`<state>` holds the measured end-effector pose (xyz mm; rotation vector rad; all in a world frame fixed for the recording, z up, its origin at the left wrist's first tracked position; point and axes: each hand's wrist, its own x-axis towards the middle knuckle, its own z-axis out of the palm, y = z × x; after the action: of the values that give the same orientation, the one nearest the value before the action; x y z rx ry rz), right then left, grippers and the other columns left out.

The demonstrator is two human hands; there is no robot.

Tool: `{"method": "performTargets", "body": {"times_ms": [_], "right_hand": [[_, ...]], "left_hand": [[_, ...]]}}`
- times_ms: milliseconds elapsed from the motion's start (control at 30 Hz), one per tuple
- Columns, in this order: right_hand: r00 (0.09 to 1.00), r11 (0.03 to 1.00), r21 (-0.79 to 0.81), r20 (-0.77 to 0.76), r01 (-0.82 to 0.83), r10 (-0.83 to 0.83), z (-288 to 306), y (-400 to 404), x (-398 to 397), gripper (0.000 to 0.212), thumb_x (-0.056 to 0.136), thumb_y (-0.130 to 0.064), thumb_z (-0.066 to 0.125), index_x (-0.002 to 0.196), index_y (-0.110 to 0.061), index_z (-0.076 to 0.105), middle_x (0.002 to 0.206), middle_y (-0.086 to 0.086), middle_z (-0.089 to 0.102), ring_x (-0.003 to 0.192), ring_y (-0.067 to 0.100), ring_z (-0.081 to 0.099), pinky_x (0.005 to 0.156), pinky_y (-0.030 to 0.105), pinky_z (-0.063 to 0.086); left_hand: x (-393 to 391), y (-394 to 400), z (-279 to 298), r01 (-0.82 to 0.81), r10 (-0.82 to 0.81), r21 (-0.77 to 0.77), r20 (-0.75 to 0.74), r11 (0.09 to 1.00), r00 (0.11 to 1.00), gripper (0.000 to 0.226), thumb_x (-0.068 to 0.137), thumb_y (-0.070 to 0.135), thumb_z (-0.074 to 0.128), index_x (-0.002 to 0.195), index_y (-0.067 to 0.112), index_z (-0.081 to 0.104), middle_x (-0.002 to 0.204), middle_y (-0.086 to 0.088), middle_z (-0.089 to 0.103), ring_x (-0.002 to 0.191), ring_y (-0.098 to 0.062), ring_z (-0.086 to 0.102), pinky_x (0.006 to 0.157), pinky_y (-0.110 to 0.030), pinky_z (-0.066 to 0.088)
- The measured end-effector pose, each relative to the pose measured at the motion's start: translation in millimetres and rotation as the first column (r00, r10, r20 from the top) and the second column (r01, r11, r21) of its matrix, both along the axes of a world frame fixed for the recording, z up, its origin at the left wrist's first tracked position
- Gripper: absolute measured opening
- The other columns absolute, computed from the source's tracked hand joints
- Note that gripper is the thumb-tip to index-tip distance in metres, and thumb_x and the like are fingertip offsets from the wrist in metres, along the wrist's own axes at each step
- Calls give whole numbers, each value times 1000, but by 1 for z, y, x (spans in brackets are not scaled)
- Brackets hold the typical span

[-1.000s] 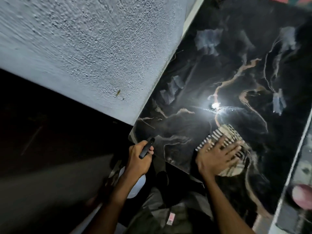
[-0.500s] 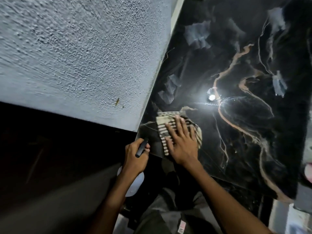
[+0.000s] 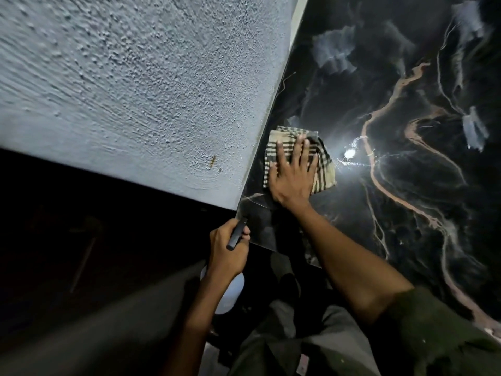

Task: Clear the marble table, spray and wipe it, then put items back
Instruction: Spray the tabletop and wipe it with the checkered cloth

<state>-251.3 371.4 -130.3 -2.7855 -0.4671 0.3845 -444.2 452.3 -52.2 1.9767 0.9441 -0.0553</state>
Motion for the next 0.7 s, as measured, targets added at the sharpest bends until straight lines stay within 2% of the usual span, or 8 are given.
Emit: {"method": "performTargets", "body": {"times_ms": [133, 200, 267, 367, 433, 567, 633, 700], "right_hand": [[973, 975, 10, 65, -223, 222, -8, -35, -74, 66, 101, -51, 36, 162, -36, 18, 172, 12, -3, 159, 29, -7, 126, 57, 10], [952, 954, 17, 73, -298, 296, -13, -53, -109, 68, 100, -51, 39, 163, -38, 15, 173, 9, -2, 160, 28, -4, 126, 54, 12], [934, 935, 23, 72, -353, 351, -15, -63, -111, 67, 101, -52, 37, 163, -39, 15, 173, 6, -1, 160, 25, -1, 126, 52, 11], [898, 901, -1, 79, -434, 433, -11, -55, -62, 64, 102, -53, 35, 162, -40, 18, 173, 3, 1, 160, 22, 0, 127, 52, 8], [912, 913, -35, 46, -407, 408, -8, -37, -6, 61, 104, -55, 27, 162, -40, 15, 173, 3, -2, 160, 22, -2, 128, 53, 3], [979, 977, -70, 1, -202, 202, 3, 6, 105, 64, 103, -58, 17, 163, -38, 9, 173, 4, -6, 159, 24, -7, 127, 55, -1], [990, 985, -100, -26, -143, 141, 4, 20, 125, 64, 102, -58, 17, 163, -38, 6, 172, 5, -10, 159, 25, -10, 126, 56, -2], [993, 989, -93, -33, -118, 115, 3, 26, 112, 64, 103, -57, 17, 163, -37, 6, 172, 7, -11, 159, 27, -11, 126, 56, -4]], "left_hand": [[-1, 2, -1, 1, -1, 3, -8, 1000, 1000, 22, 69, 9, 54, 81, 26, 62, 68, 11, 67, 65, -25, 69, 60, -52, 61], [1, 3, -3, -6, 6, -5, -13, 1000, 1000, 20, 69, 9, 54, 81, 24, 61, 68, 6, 67, 66, -28, 70, 61, -54, 61], [3, 3, -7, -2, 2, -6, -14, 1000, 1000, 17, 70, 10, 55, 81, 20, 61, 70, -2, 69, 68, -34, 70, 61, -56, 60], [8, 2, -9, 16, -17, -11, -12, 1000, 1000, 12, 71, 6, 56, 77, 12, 64, 73, -8, 70, 68, -37, 70, 63, -57, 60], [11, 1, -11, 28, -28, -18, -19, 999, 999, 13, 74, 1, 57, 77, 10, 65, 74, -8, 70, 68, -37, 69, 64, -56, 60], [13, 1, -15, 34, -35, -24, -23, 999, 999, 17, 76, -4, 57, 78, 10, 65, 72, -2, 69, 68, -33, 69, 63, -54, 61], [12, 5, -14, 21, -21, -16, -26, 1000, 999, 16, 76, -2, 58, 78, 12, 65, 71, 1, 69, 70, -29, 69, 64, -52, 61], [9, 11, -15, 8, -8, -21, -32, 1000, 999, 13, 75, 2, 58, 79, 12, 66, 73, -2, 70, 73, -29, 70, 65, -53, 61]]}}
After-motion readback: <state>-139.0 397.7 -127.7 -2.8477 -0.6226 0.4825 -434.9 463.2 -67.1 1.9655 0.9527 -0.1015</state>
